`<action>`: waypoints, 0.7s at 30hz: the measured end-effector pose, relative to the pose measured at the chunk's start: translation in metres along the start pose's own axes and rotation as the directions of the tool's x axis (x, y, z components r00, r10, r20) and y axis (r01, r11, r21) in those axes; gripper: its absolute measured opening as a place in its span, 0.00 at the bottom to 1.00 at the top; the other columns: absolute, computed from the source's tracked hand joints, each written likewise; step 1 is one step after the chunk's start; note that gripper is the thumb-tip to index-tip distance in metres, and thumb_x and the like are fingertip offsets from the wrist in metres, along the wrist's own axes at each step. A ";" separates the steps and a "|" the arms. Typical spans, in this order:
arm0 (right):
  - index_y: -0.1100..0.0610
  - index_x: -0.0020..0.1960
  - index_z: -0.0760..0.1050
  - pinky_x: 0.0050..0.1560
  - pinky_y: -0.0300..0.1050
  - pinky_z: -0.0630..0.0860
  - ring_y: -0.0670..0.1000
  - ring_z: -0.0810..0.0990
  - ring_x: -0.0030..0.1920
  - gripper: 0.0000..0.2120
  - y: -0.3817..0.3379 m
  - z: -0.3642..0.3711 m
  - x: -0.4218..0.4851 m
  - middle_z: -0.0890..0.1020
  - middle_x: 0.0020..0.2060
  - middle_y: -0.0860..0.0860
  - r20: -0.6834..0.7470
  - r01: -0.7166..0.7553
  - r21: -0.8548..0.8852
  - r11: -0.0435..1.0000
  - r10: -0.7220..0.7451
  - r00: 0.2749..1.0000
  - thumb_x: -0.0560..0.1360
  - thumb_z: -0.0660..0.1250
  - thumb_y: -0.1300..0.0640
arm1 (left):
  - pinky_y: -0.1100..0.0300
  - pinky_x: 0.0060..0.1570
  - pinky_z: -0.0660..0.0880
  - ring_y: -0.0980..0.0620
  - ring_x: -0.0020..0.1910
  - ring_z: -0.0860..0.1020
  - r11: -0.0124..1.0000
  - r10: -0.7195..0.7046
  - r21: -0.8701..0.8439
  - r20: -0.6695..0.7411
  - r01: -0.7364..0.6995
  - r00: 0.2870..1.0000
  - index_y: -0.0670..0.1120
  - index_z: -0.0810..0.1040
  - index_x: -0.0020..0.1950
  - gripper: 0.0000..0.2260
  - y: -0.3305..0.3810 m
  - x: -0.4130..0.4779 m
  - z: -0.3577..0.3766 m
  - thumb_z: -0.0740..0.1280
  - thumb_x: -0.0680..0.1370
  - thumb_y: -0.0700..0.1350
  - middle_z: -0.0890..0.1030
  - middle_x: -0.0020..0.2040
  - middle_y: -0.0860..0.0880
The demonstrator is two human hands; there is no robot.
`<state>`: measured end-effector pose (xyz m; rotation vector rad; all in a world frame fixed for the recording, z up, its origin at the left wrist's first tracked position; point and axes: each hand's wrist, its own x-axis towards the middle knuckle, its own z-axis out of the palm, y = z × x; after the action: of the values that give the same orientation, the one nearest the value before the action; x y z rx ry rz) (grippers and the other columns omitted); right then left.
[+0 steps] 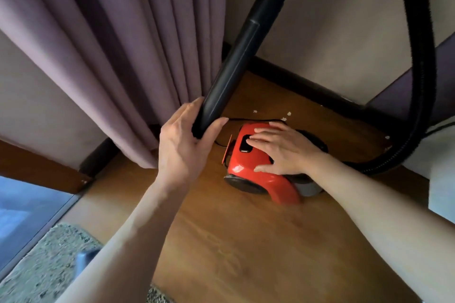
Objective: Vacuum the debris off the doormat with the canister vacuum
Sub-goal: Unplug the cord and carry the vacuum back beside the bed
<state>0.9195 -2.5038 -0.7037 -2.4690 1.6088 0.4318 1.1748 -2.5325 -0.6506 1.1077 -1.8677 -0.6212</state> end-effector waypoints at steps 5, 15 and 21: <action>0.52 0.82 0.56 0.80 0.52 0.56 0.52 0.65 0.79 0.40 -0.003 0.001 0.016 0.65 0.80 0.50 0.089 0.077 -0.125 0.989 -0.066 0.994 0.78 0.59 0.31 | 0.51 0.39 0.81 0.51 0.41 0.81 0.999 0.023 0.027 0.002 -0.023 1.000 0.42 0.77 0.67 0.24 -0.001 0.000 0.008 0.66 0.80 0.58 0.80 0.47 0.48; 0.55 0.79 0.65 0.75 0.55 0.68 0.54 0.67 0.78 0.41 -0.009 0.001 0.029 0.64 0.80 0.52 0.146 0.057 -0.204 0.977 -0.027 0.989 0.77 0.58 0.28 | 0.59 0.39 0.81 0.52 0.42 0.83 1.000 0.030 0.001 -0.033 -0.030 0.999 0.41 0.77 0.67 0.23 0.001 0.003 -0.004 0.68 0.80 0.56 0.82 0.48 0.47; 0.56 0.73 0.74 0.69 0.56 0.74 0.57 0.75 0.71 0.43 -0.016 0.000 0.042 0.70 0.77 0.51 0.172 0.011 -0.171 0.985 0.019 0.985 0.74 0.56 0.24 | 0.53 0.37 0.82 0.50 0.39 0.82 0.999 0.009 -0.044 -0.046 -0.011 0.999 0.42 0.78 0.66 0.21 0.000 0.003 -0.012 0.70 0.80 0.54 0.82 0.45 0.48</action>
<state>0.9498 -2.5334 -0.7174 -2.4681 1.5667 0.7940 1.1848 -2.5345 -0.6431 1.0743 -1.8106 -0.6236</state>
